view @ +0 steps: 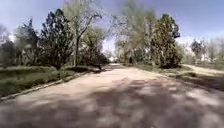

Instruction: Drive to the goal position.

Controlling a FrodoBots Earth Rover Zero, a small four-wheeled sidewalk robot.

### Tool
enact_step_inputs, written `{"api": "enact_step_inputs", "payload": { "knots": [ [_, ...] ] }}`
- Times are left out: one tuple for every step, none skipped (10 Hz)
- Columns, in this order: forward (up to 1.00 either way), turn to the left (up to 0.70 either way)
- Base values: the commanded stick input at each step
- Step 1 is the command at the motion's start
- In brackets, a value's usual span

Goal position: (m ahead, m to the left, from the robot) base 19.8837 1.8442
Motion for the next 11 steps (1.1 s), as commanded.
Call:
{"api": "enact_step_inputs", "payload": {
  "knots": [
    [0.7, 0.0],
    [0.7, 0.0],
    [0.7, 0.0],
    [0.7, 0.0],
    [0.7, 0.0],
    [0.7, 0.0],
    [0.7, 0.0],
    [0.7, 0.0],
    [0.7, 0.0],
    [0.7, -0.24],
    [0.7, -0.35]
  ]
}}
